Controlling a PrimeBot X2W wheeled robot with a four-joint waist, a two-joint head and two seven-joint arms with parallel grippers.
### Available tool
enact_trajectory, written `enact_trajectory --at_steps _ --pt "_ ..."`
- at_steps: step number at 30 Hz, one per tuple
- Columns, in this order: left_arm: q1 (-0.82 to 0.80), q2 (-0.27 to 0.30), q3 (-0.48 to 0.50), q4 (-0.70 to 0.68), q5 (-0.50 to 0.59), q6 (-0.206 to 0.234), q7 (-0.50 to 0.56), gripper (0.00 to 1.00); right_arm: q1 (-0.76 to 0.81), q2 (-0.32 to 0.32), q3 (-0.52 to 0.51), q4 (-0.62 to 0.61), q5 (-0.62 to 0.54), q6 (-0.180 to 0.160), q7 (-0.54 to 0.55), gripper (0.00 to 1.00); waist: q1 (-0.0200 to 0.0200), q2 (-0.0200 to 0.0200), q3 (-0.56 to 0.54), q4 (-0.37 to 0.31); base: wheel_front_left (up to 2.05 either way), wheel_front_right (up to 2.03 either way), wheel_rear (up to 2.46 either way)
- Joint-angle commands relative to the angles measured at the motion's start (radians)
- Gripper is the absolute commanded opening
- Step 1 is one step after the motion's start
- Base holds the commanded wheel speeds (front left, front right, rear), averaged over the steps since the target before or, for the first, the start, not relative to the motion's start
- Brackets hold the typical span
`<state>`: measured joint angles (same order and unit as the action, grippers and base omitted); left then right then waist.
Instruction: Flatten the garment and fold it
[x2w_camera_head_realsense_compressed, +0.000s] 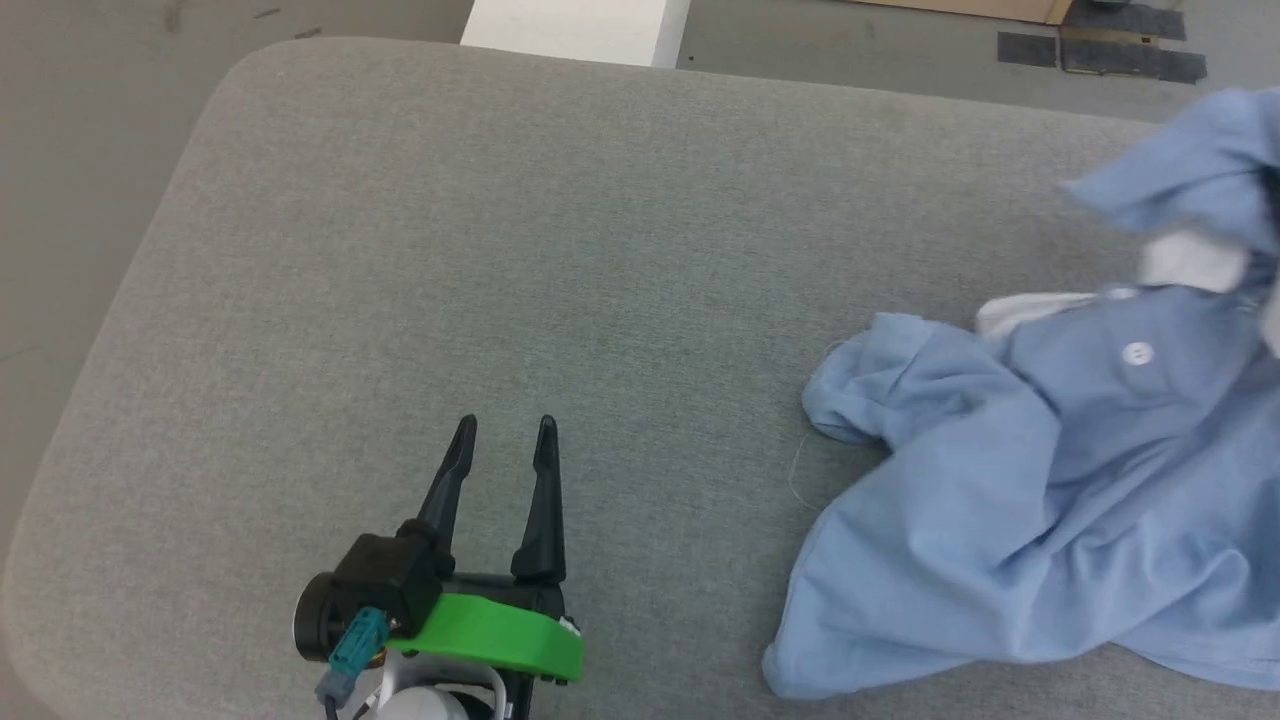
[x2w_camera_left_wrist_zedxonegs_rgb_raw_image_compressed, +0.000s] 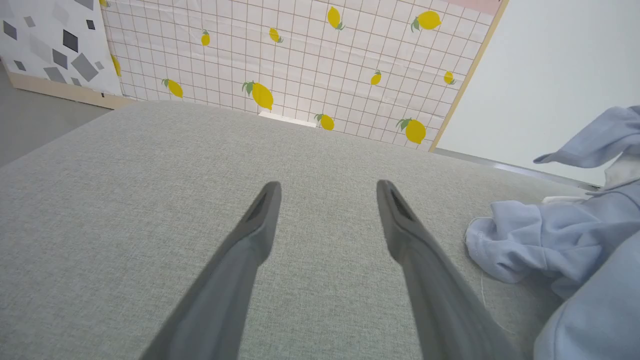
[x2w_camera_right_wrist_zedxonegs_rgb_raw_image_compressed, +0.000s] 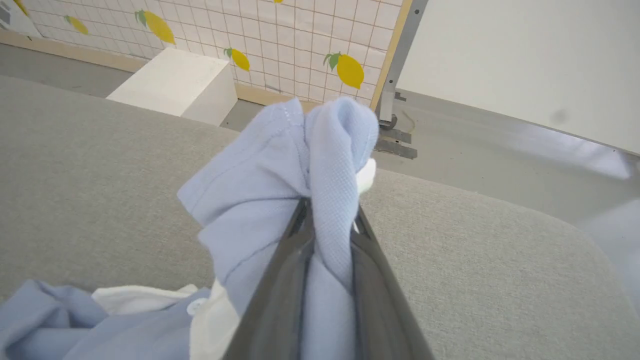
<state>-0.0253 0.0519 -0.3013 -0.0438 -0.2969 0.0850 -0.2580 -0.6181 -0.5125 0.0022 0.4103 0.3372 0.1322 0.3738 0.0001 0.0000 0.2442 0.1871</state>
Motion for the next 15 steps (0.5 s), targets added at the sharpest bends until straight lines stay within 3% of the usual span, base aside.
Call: enact_trajectory --at_steps 1,2,3,8,15 --pt "0.002 -0.002 0.001 -0.001 0.005 0.003 -0.004 1.0 0.016 0.0 -0.018 0.032 -0.029 -0.002 -0.017 0.03 -0.0001 0.0 0.017 0.02 0.0 0.0 0.0" --pt "0.003 -0.002 -0.001 -0.001 0.006 0.003 -0.004 1.0 0.027 0.002 -0.031 0.062 -0.047 -0.002 -0.024 0.93 -0.0001 0.0 0.023 0.025 0.0 0.0 0.0" --pt "0.003 -0.002 -0.003 0.0 0.007 0.003 -0.004 1.0 0.036 0.007 -0.038 0.087 -0.059 -0.002 -0.028 1.0 -0.0001 0.0 0.028 0.029 0.0 0.0 0.0" --pt "0.004 -0.002 -0.004 0.003 0.007 0.008 -0.004 1.0 0.048 0.061 -0.042 0.178 -0.078 -0.002 -0.033 1.0 -0.0001 0.0 0.033 0.026 0.0 0.0 0.0" --pt "0.013 -0.002 0.013 0.019 0.02 -0.002 -0.004 1.0 0.013 0.081 -0.007 0.156 -0.054 -0.002 -0.074 1.0 -0.0001 0.0 -0.03 -0.027 0.0 0.0 0.0"
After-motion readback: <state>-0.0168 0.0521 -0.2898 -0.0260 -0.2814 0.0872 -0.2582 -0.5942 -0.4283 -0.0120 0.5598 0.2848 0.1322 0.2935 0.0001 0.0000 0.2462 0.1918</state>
